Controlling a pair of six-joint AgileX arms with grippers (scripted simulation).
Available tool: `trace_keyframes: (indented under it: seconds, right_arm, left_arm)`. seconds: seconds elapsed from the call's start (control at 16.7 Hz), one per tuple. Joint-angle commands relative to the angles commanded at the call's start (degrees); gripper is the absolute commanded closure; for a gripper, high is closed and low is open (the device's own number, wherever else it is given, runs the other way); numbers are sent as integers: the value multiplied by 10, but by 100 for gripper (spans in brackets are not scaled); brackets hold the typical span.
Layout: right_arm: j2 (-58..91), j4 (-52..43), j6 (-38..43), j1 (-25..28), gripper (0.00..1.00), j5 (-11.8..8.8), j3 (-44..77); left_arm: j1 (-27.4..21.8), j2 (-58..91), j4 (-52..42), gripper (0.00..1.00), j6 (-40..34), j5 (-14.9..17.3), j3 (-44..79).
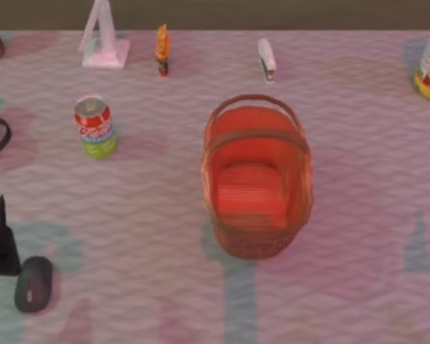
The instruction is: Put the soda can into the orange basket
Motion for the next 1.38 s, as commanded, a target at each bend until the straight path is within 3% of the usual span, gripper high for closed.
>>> trace_keyframes:
  seconds: [0.36,1.38]
  right_arm:
    - [0,0,0,0,0,0,0]
    - [0,0,0,0,0,0,0]
  left_arm:
    - [-20,223,-132,0,57,2,222]
    - [-82,1021,-591,0,268,2,1019]
